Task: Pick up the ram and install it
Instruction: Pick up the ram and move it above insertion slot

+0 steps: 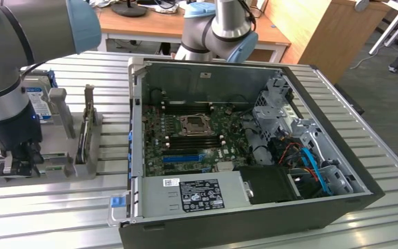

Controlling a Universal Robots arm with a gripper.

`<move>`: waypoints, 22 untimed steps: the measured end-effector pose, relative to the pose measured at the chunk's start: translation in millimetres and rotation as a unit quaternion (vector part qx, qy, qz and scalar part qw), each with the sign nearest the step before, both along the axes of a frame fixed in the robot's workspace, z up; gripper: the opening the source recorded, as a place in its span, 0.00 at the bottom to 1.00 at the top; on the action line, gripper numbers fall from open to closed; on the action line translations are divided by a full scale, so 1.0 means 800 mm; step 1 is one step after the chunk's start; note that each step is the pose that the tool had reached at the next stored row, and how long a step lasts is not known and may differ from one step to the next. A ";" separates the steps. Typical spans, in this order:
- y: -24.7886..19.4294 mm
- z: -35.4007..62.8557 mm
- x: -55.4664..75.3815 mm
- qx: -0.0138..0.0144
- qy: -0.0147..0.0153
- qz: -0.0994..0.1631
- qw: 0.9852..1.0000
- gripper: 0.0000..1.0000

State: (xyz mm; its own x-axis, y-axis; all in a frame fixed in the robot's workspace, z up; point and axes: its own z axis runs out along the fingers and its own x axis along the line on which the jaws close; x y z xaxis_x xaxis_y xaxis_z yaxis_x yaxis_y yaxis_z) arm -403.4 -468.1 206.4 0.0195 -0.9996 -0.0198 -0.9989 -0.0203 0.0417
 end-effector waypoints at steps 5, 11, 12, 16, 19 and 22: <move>0.0000 -0.004 0.000 0.000 0.000 0.000 1.000 0.37; 0.0000 -0.006 0.000 0.000 0.000 0.000 1.000 0.37; 0.0000 -0.006 0.000 0.000 0.000 0.000 1.000 0.37; 0.0009 -0.006 0.000 0.000 0.000 0.000 1.000 0.37; 0.0026 -0.006 0.000 0.000 0.000 0.000 1.000 0.37; 0.0026 -0.006 0.000 0.000 0.000 0.000 1.000 0.37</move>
